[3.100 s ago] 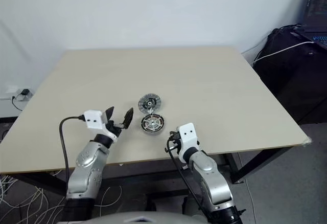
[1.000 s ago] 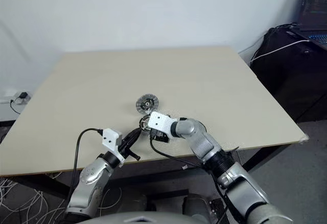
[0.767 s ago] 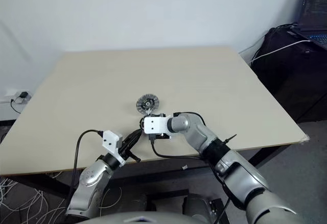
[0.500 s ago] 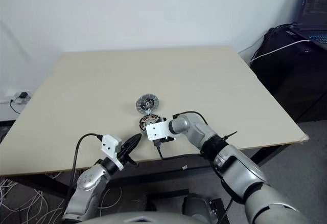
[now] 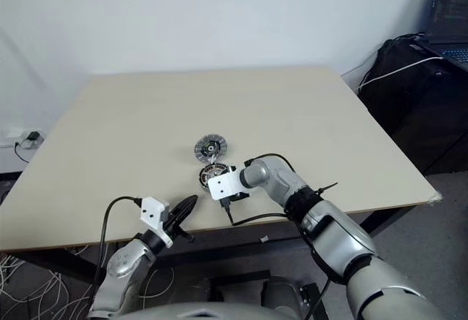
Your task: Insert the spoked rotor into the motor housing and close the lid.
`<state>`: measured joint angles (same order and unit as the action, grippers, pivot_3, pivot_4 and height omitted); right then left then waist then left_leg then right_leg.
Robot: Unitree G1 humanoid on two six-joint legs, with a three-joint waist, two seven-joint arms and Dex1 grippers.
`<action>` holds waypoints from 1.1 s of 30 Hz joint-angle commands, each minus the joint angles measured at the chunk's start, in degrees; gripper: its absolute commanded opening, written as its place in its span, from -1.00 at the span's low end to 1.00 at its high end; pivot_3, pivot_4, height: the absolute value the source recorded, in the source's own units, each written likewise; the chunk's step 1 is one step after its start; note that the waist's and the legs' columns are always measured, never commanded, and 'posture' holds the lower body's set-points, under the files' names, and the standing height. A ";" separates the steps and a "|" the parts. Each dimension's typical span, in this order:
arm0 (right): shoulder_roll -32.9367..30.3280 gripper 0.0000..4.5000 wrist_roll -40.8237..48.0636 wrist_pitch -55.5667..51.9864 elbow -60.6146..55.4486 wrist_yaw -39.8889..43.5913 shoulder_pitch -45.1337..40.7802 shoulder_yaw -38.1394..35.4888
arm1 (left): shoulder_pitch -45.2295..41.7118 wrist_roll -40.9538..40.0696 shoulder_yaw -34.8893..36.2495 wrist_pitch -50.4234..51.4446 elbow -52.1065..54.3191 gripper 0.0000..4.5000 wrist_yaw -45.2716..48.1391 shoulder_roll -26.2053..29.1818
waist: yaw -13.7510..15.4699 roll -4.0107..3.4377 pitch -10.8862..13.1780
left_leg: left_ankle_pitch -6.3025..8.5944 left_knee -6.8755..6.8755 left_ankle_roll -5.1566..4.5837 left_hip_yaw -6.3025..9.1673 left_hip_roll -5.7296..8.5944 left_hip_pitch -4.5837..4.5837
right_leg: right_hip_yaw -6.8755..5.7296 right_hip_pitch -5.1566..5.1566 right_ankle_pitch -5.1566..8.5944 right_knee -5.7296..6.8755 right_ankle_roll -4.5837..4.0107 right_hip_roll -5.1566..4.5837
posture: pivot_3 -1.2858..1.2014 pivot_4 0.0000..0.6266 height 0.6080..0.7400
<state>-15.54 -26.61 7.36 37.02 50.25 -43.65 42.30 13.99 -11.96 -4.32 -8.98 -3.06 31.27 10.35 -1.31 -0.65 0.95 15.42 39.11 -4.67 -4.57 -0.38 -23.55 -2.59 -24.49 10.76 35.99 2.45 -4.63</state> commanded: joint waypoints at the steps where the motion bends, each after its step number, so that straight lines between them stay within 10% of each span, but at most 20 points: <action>1: -0.20 0.49 0.28 0.74 -1.39 1.11 -1.13 -1.86 | -0.80 0.03 0.03 -0.96 -0.65 -1.00 0.70 0.44 | -0.01 0.00 0.00 | 0.00 0.00 0.00 0.00 0.00 0.00 | 0.00 0.00 0.00 0.00 0.00 0.00 | 0.03 -1.00 1.00; 4: -0.55 0.49 0.20 0.61 -1.69 1.84 -1.06 -1.99 | -1.06 0.12 0.12 -1.17 -1.26 -1.00 0.88 0.68 | 0.02 0.00 0.00 | 0.00 0.00 0.00 0.00 0.00 0.00 | 0.00 0.00 0.00 0.00 -0.01 0.00 | 0.03 -1.00 1.00; 14: -1.61 -0.89 -0.01 -0.11 -3.41 4.30 -0.65 -2.89 | -1.64 -0.33 0.06 -1.35 -2.14 -1.00 2.19 0.66 | 0.26 -0.01 0.00 | 0.00 0.00 0.01 0.01 0.00 -0.01 | 0.00 -0.01 -0.01 0.00 -0.02 -0.01 | 0.03 -1.00 1.00; 33: -2.39 -0.89 1.27 -2.80 -7.65 4.78 1.68 -5.53 | -1.70 -0.22 0.19 -1.56 -2.51 -1.00 2.15 0.15 | 0.45 -0.02 0.01 | 0.01 -0.01 0.02 -0.01 -0.01 -0.02 | 0.02 -0.06 -0.04 0.00 -0.08 -0.05 | 0.03 -1.00 1.00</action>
<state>-17.58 -26.49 4.74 32.12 54.82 -41.29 39.10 12.90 -11.83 -4.33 -9.35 -6.61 33.41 10.59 -0.86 -0.67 0.96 15.44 39.10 -4.65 -4.58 -0.39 -23.57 -2.58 -24.56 10.71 35.99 2.37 -4.68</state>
